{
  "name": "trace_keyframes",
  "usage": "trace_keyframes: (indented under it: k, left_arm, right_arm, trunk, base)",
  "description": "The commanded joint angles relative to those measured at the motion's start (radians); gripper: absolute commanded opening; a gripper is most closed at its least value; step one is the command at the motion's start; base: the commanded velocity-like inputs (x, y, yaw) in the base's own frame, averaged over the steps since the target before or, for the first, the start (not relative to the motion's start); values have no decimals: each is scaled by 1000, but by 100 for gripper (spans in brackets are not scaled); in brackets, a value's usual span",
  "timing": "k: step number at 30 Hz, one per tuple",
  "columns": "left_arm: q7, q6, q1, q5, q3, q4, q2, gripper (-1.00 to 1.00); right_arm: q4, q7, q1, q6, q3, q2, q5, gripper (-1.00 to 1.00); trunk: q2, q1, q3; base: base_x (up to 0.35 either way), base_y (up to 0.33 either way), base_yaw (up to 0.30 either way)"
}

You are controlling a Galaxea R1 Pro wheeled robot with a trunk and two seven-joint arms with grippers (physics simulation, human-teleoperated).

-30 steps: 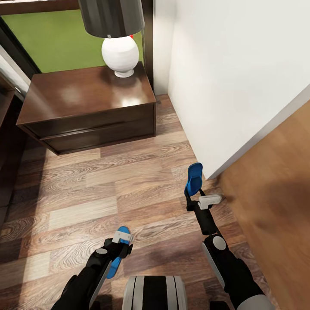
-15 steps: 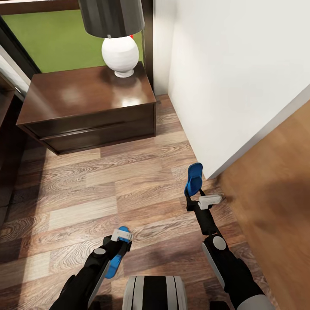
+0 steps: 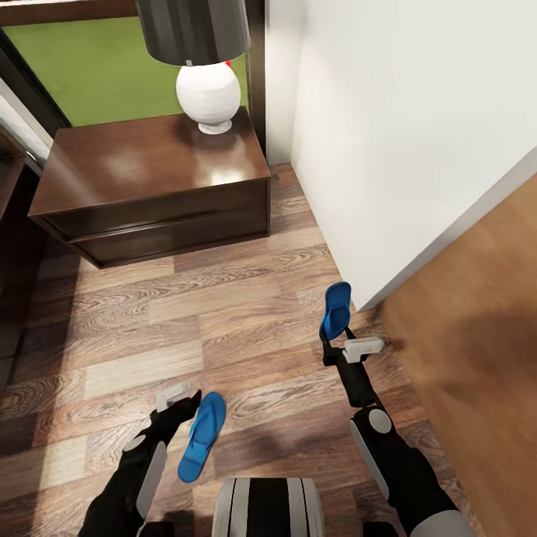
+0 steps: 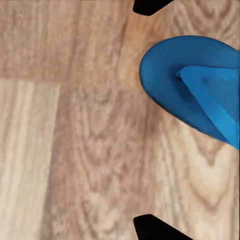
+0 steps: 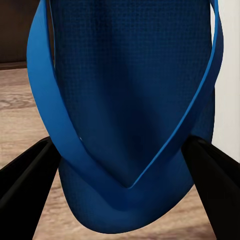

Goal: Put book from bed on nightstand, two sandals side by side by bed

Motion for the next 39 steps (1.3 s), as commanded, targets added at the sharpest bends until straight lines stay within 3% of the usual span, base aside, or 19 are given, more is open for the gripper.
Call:
trace_keyframes:
  k: [1,3,5,10,11,12,17,27,31,33,35,36,38,39]
  left_arm:
    - [-4,-1,0,20,9,10,-4,100]
    - [-1,-30,0,41,15,29,-7,100]
    - [64,-84,0,93,19,38,-12,100]
    - [414,-235,0,312,13,41,-28,100]
    - [471,-288,0,348,10,42,-30,100]
    - [494,-319,0,362,7,41,-30,100]
    - [534,-394,0,387,4,42,-30,100]
    - [530,-402,0,386,4,40,-29,100]
    - [530,-404,0,381,-20,41,-25,100]
    - [531,-405,1,328,-72,42,-22,100]
    - [532,-405,2,211,-134,47,-15,100]
    - [534,-405,3,173,-149,51,-12,100]
    - [538,-403,3,20,-189,79,-7,100]
    - [540,-402,4,-80,-204,110,-5,100]
  right_arm:
    - [0,-7,0,-2,3,0,1,-100]
    - [0,-7,0,-2,3,0,1,-100]
    - [1,-7,0,-2,3,1,1,-100]
    - [4,-7,0,-2,3,1,0,-100]
    - [12,-7,0,-2,4,2,0,-100]
    - [19,-7,0,-2,4,2,0,-100]
    - [47,-7,0,-2,4,4,1,-100]
    - [51,-7,0,-2,4,5,1,-100]
    - [51,-7,0,-2,4,5,1,-100]
    - [51,-7,0,-2,4,5,1,-100]
    - [51,-7,0,-2,4,5,0,-100]
    - [51,-7,0,-2,4,5,0,-100]
    - [51,-7,0,-2,4,4,0,-100]
    - [51,-7,0,-2,4,4,0,-100]
  trunk:
    - [0,0,-1]
    - [0,0,-1]
    - [0,0,-1]
    - [0,0,-1]
    - [0,0,-1]
    - [0,0,-1]
    - [0,0,-1]
    - [0,0,-1]
    - [0,0,-1]
    - [0,0,-1]
    - [0,0,-1]
    - [0,0,-1]
    - [0,0,-1]
    - [0,0,-1]
  base:
    - [0,0,0]
    - [0,0,0]
    - [0,0,0]
    - [0,0,0]
    - [0,0,0]
    - [0,0,0]
    - [0,0,0]
    - [0,0,0]
    - [0,0,0]
    - [0,0,0]
    - [0,0,0]
    - [0,0,0]
    - [0,0,0]
    - [0,0,0]
